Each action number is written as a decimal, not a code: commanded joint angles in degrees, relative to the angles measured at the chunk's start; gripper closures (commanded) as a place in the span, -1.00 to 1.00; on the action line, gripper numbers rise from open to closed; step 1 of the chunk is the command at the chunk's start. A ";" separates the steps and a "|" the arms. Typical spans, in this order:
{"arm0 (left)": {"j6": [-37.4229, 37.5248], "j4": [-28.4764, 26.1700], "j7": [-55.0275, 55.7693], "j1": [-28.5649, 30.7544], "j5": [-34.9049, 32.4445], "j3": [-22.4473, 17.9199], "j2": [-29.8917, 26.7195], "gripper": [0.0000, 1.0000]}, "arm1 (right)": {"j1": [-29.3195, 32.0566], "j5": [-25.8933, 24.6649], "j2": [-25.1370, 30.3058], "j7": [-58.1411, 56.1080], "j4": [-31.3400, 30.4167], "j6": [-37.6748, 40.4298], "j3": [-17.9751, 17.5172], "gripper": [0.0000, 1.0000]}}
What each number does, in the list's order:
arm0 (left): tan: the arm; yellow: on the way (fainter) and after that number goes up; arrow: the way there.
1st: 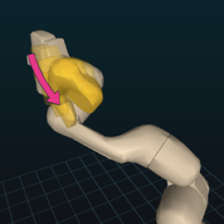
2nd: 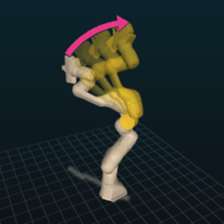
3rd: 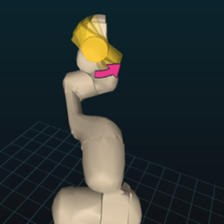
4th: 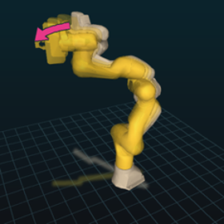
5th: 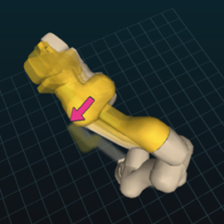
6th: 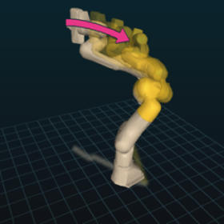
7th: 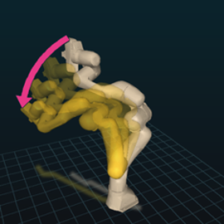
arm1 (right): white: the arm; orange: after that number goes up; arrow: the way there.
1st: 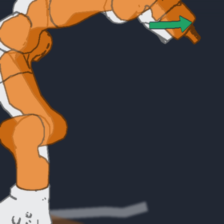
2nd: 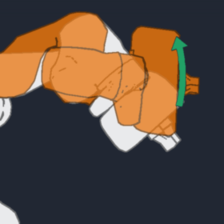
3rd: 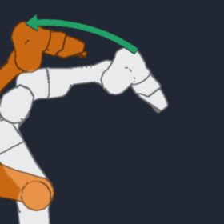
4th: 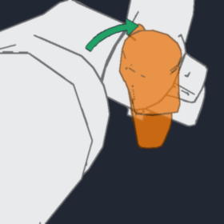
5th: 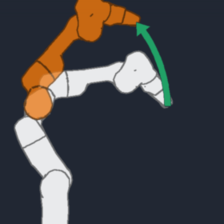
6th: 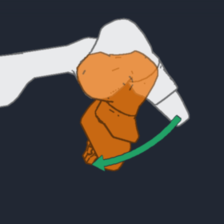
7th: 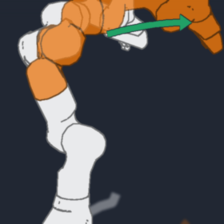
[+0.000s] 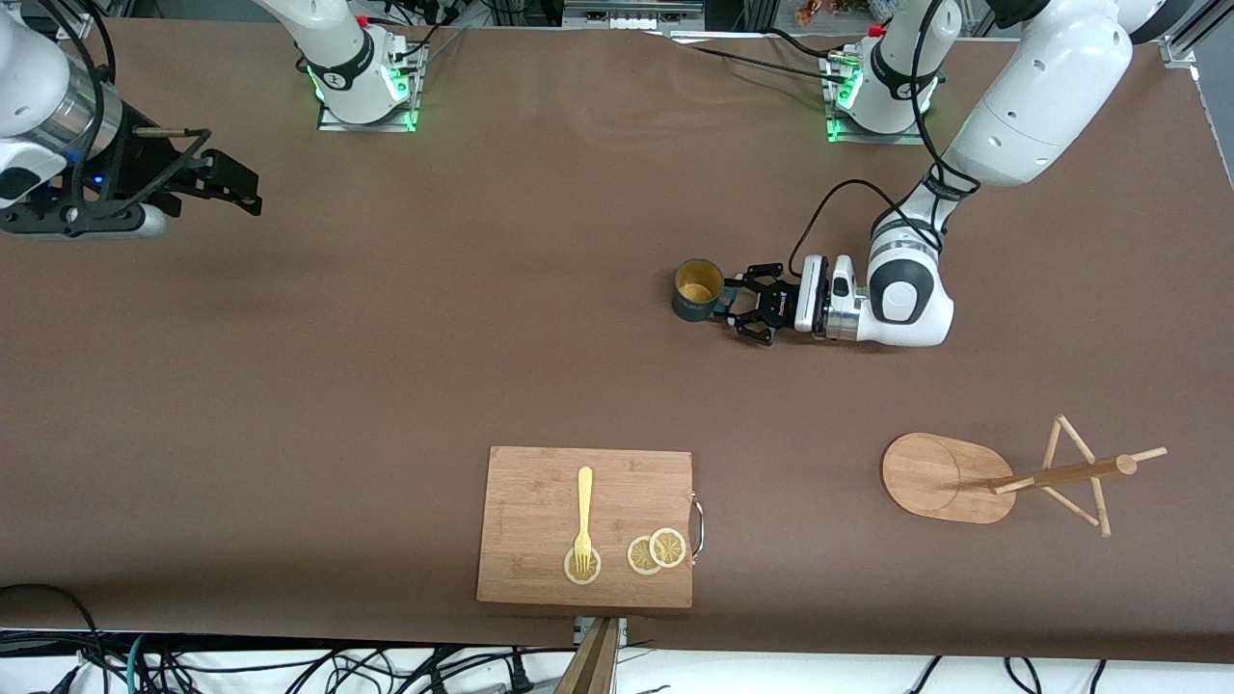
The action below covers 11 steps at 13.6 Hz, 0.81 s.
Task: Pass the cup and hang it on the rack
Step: 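Lift the mug with the left gripper and carry it to the wooden rack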
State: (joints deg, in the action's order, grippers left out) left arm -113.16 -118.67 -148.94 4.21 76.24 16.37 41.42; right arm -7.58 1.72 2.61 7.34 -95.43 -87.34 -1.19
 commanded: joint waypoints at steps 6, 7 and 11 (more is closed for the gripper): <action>8.19 -0.07 2.05 2.99 1.37 -0.03 0.95 0.82 | 1.87 -2.24 2.57 -4.71 -2.40 -1.60 -1.62 -1.00; 9.52 -0.42 4.25 3.61 0.84 -0.11 -0.71 0.82 | 1.87 -2.24 2.14 -4.80 -1.79 -1.69 -1.62 -1.00; 14.61 -1.48 17.24 10.01 -7.92 -0.38 -8.96 0.82 | 2.04 -2.24 0.03 -4.71 1.11 -1.25 -1.62 -1.00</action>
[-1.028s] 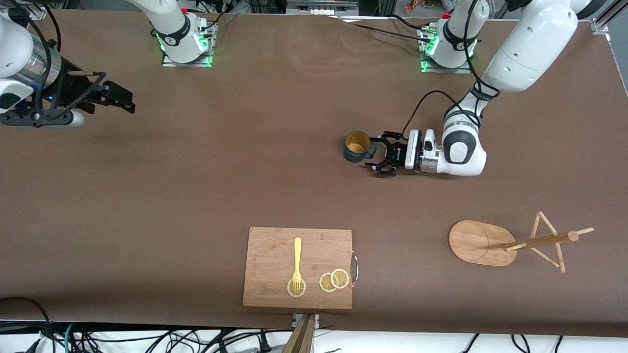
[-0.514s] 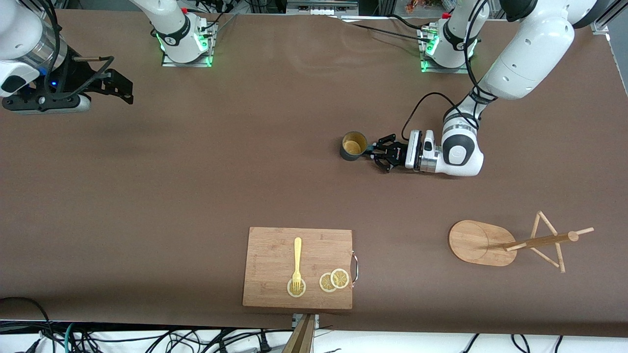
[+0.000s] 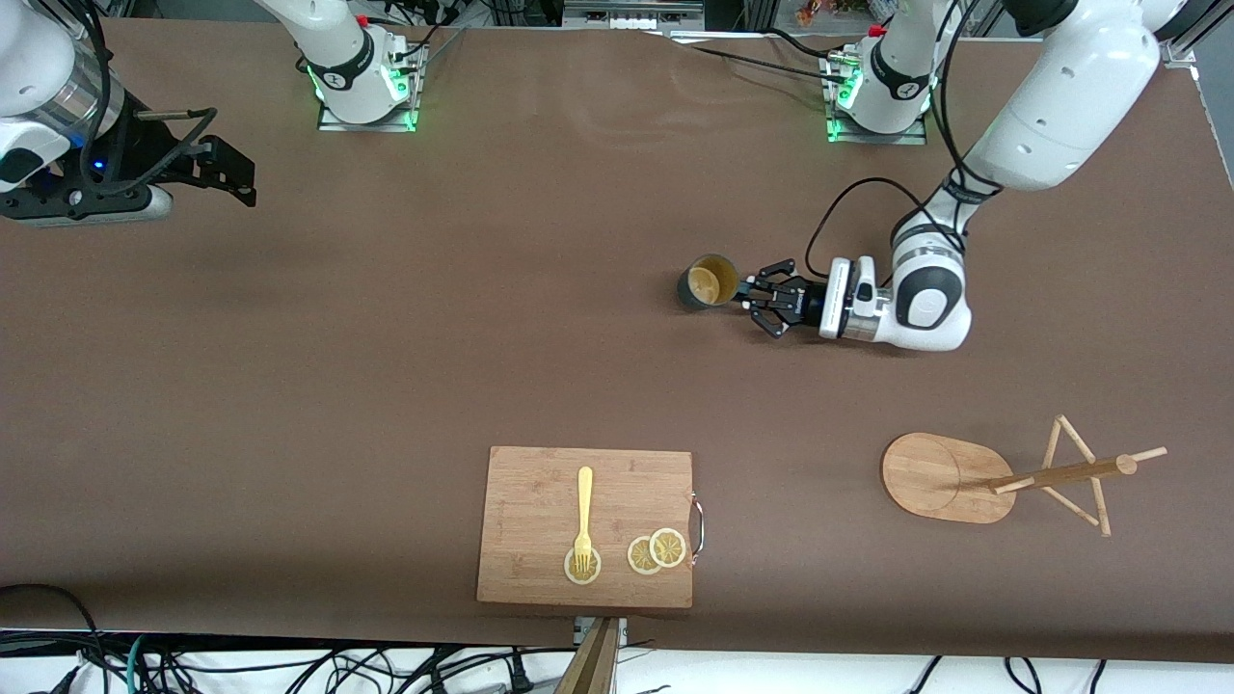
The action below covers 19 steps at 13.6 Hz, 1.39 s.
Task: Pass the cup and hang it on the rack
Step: 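Lift the mug with the left gripper and carry it to the wooden rack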
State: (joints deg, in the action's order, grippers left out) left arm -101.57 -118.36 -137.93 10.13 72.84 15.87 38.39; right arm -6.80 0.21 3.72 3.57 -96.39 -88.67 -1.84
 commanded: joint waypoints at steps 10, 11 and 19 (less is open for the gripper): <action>21.92 1.88 44.97 34.41 -16.32 -0.05 -7.63 0.82 | 0.91 -0.39 -1.96 -0.85 4.01 0.25 -1.42 -1.00; 24.64 4.16 51.91 36.17 -16.32 -0.05 -7.45 0.82 | 0.91 -0.39 -1.96 -0.85 3.93 0.25 -1.42 -1.00; 29.59 22.37 97.12 37.95 -7.29 -0.05 0.97 0.82 | 0.82 -0.39 -1.96 -0.85 3.93 0.51 -1.42 -1.00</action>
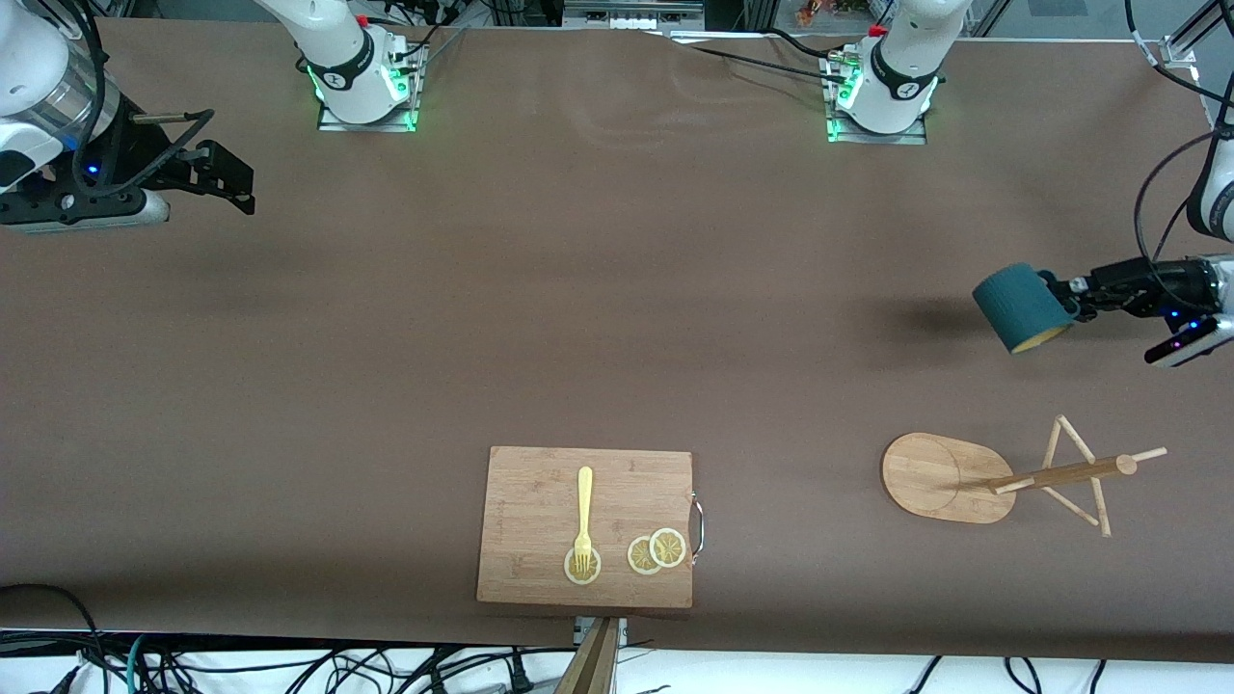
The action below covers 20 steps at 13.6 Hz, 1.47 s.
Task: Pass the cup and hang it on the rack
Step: 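Lift the mug with the left gripper and carry it to the wooden rack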
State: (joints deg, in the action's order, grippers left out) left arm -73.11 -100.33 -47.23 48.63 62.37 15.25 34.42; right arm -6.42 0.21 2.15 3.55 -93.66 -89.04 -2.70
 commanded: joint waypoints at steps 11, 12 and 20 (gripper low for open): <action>-4.58 19.55 22.09 -3.90 7.77 0.48 15.49 0.84 | 0.44 -0.29 -0.40 -0.65 1.29 0.89 -0.64 -1.00; -5.46 19.82 22.53 -3.81 8.03 0.57 16.19 0.85 | 0.44 -0.29 -0.40 -0.65 1.29 0.89 -0.64 -1.00; -7.49 19.91 21.39 -2.93 11.46 -0.21 19.80 0.82 | 0.36 -0.29 -0.40 -0.56 1.29 0.89 -0.64 -1.00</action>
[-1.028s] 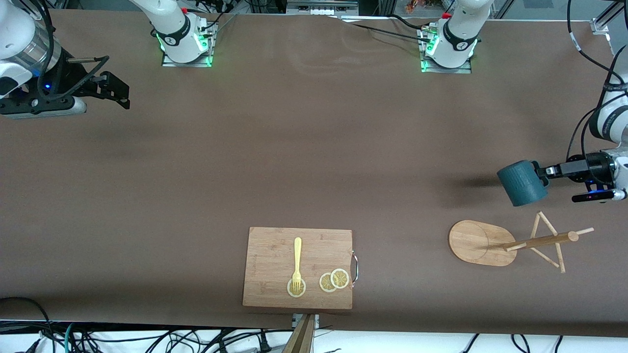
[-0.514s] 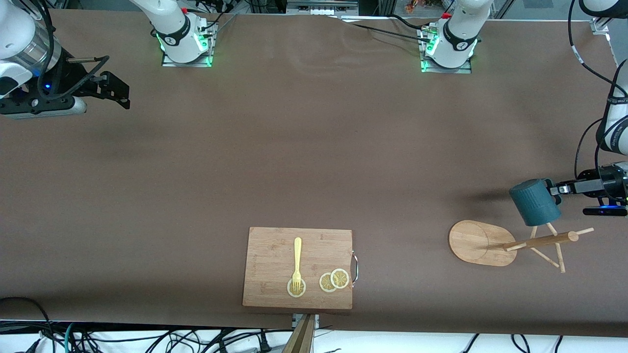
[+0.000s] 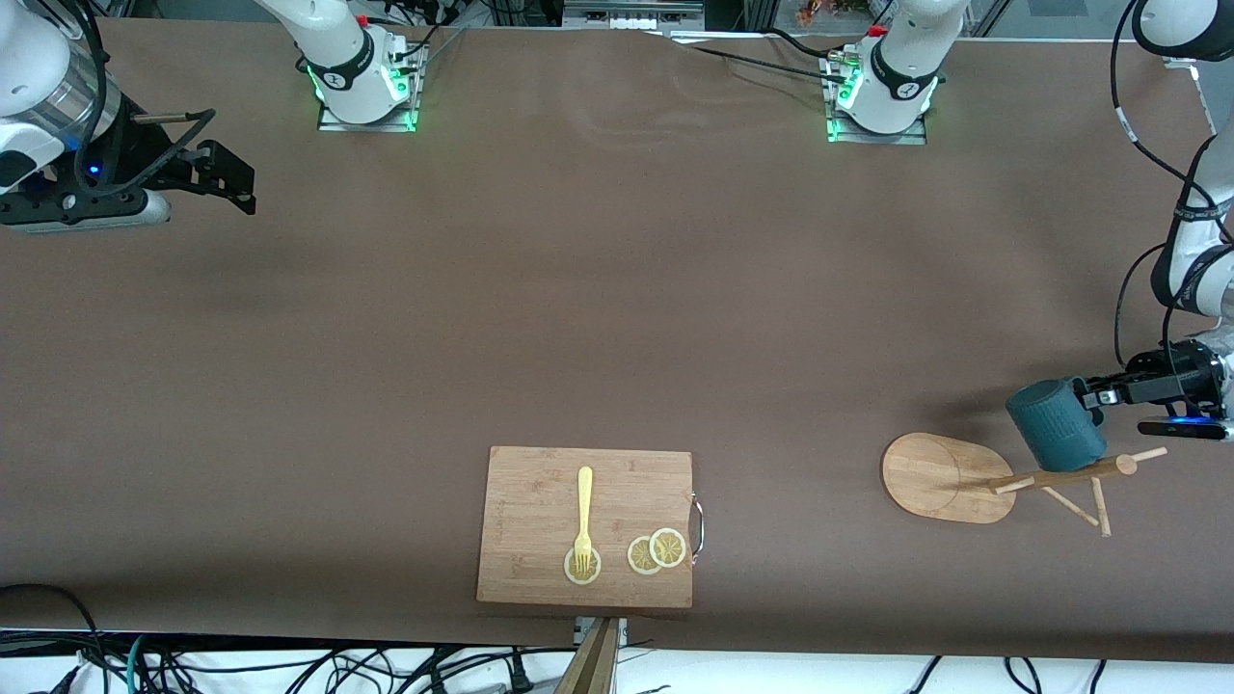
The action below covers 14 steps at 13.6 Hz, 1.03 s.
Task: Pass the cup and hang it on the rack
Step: 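Hang the mug handle on a rack peg and open the left gripper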
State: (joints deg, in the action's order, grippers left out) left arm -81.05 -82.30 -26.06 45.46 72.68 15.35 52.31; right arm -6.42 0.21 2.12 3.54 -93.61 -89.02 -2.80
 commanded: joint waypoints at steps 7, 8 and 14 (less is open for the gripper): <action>1.16 10.21 -0.75 0.15 -17.17 -1.90 0.08 -1.00 | 0.36 -0.30 -0.36 -0.55 1.24 0.87 -0.54 -1.00; 1.16 11.62 -0.75 0.15 -21.48 -1.73 -0.19 -1.00 | 0.36 -0.30 -0.36 -0.55 1.24 0.87 -0.54 -1.00; 0.99 14.10 -0.49 -7.64 -53.54 -1.02 -13.34 -1.00 | 0.36 -0.30 -0.36 -0.64 1.24 0.87 -0.54 -1.00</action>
State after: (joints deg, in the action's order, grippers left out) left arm -79.99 -67.38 -27.07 43.28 28.16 15.27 45.42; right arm -6.42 0.21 2.11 3.54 -93.60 -89.02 -2.88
